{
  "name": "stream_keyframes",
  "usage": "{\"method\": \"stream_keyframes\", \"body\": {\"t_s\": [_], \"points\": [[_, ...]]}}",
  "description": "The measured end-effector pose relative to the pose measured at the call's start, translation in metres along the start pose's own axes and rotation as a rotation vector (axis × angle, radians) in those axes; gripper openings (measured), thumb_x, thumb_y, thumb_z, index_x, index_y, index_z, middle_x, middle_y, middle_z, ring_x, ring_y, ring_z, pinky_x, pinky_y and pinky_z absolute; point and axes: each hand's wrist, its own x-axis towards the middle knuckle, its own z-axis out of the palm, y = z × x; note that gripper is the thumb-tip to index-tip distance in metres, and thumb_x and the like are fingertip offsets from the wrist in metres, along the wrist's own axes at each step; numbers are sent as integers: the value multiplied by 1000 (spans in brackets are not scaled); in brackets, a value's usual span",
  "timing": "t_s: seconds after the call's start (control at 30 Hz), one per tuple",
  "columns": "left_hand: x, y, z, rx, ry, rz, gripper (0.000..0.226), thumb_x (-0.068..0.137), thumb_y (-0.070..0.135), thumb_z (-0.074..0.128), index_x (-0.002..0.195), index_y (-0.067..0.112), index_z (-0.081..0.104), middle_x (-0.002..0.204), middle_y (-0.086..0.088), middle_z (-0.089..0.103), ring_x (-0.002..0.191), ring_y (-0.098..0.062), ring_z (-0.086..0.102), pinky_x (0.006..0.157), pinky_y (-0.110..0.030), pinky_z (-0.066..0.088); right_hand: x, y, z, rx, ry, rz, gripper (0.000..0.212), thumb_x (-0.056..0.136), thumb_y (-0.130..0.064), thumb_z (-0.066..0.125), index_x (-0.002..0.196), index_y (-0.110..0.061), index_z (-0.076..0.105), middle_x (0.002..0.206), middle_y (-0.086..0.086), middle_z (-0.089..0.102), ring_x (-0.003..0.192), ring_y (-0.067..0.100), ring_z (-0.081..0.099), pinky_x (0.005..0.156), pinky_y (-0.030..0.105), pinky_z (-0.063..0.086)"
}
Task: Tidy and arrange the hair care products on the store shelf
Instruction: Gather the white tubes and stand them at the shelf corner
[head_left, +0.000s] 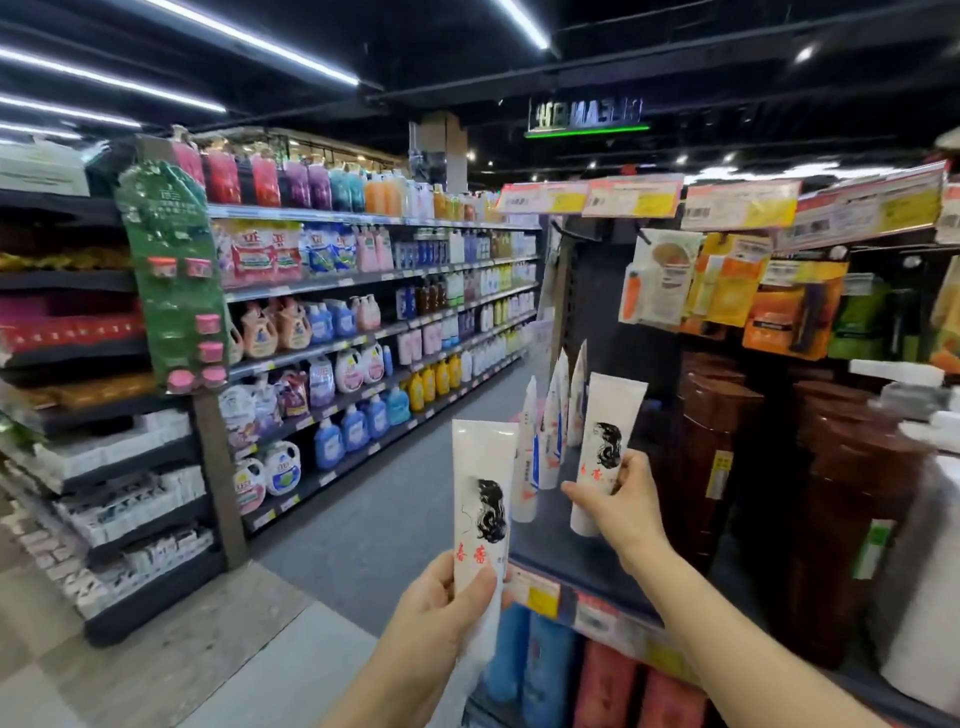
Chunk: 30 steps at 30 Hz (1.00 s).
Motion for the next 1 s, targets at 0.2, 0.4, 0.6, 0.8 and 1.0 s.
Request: {"method": "stream_keyframes", "body": {"t_s": [0.2, 0.4, 0.6, 0.8, 1.0], "points": [[54, 1, -11, 11, -141, -36, 35, 65, 15, 63, 99, 8, 63, 90, -10, 74, 80, -19, 68, 81, -31, 55, 25, 21, 10, -159, 21, 16, 52, 65, -10, 81, 100, -14, 43, 85, -8, 58, 84, 17, 58, 69, 28, 47], [86, -12, -13, 73, -321, -76, 49, 57, 27, 74, 103, 13, 63, 96, -10, 74, 84, -17, 69, 74, -25, 54, 29, 31, 14, -204, 24, 29, 48, 64, -7, 82, 97, -11, 47, 84, -10, 58, 76, 7, 56, 63, 16, 42], [104, -19, -11, 183, -513, -130, 57, 52, 40, 74, 104, 21, 64, 97, -1, 74, 98, -17, 67, 96, -47, 48, 20, 32, 12, -261, 28, 158, 54, 65, -7, 80, 106, -15, 45, 104, 3, 61, 93, 15, 59, 81, 26, 50], [119, -9, 14, 220, -572, -105, 23, 80, 20, 69, 102, 25, 63, 98, 5, 74, 96, -13, 67, 87, -31, 53, -23, -1, -2, -322, 287, 29, 21, 84, -12, 65, 104, -15, 59, 101, -2, 66, 95, 10, 61, 85, 25, 50], [140, -11, 34, 232, -587, -8, 24, 86, 12, 60, 107, 25, 59, 102, 3, 72, 94, -7, 67, 75, -20, 53, -53, -16, -3, -244, 117, 96, 28, 91, 3, 46, 93, -17, 65, 85, -3, 71, 77, 2, 65, 70, 16, 51]]}}
